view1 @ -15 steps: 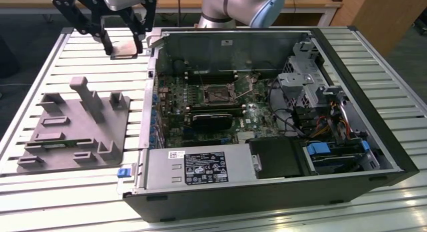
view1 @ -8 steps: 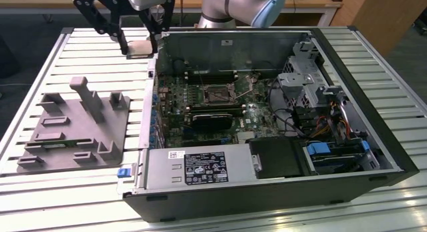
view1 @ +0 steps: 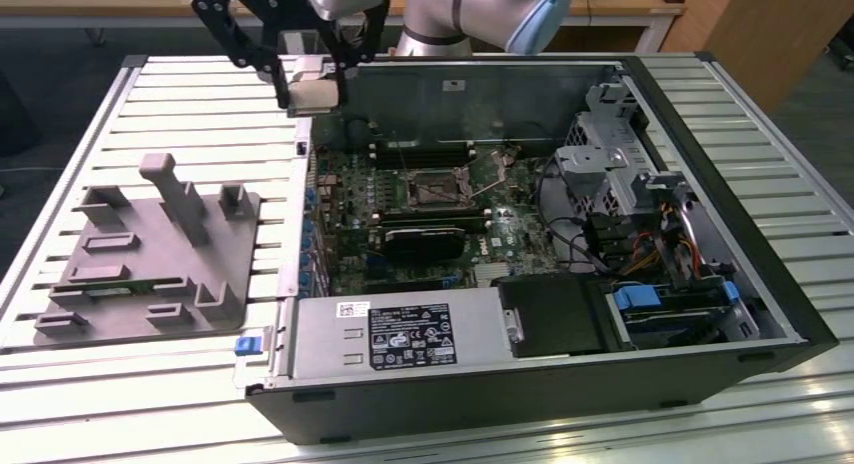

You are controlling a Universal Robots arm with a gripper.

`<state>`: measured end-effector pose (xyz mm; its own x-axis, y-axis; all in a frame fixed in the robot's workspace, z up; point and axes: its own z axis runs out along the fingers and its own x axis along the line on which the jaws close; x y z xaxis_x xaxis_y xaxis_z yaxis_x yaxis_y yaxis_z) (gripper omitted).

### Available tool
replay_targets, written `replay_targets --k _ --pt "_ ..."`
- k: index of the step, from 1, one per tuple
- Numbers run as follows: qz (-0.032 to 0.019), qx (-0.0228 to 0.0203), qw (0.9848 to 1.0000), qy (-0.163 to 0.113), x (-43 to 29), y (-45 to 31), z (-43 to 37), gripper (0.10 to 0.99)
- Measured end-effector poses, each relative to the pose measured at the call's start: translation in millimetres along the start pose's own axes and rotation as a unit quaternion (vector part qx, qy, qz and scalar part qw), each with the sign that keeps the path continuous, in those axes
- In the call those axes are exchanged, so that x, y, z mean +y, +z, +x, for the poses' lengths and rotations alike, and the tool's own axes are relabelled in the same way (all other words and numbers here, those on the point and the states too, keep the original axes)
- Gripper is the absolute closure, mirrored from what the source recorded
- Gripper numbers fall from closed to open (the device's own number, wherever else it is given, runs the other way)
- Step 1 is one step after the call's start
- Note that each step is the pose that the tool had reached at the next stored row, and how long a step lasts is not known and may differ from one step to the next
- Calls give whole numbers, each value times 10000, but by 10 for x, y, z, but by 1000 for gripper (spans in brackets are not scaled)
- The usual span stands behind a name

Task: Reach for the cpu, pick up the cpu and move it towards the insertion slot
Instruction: 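Pick up the cpu and move it towards the insertion slot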

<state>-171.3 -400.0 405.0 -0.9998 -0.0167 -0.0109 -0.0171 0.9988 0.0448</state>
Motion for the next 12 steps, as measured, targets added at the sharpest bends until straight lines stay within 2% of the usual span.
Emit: replay_targets --k 12 --pt "0 19 10000 1 -9 5 -542 545"
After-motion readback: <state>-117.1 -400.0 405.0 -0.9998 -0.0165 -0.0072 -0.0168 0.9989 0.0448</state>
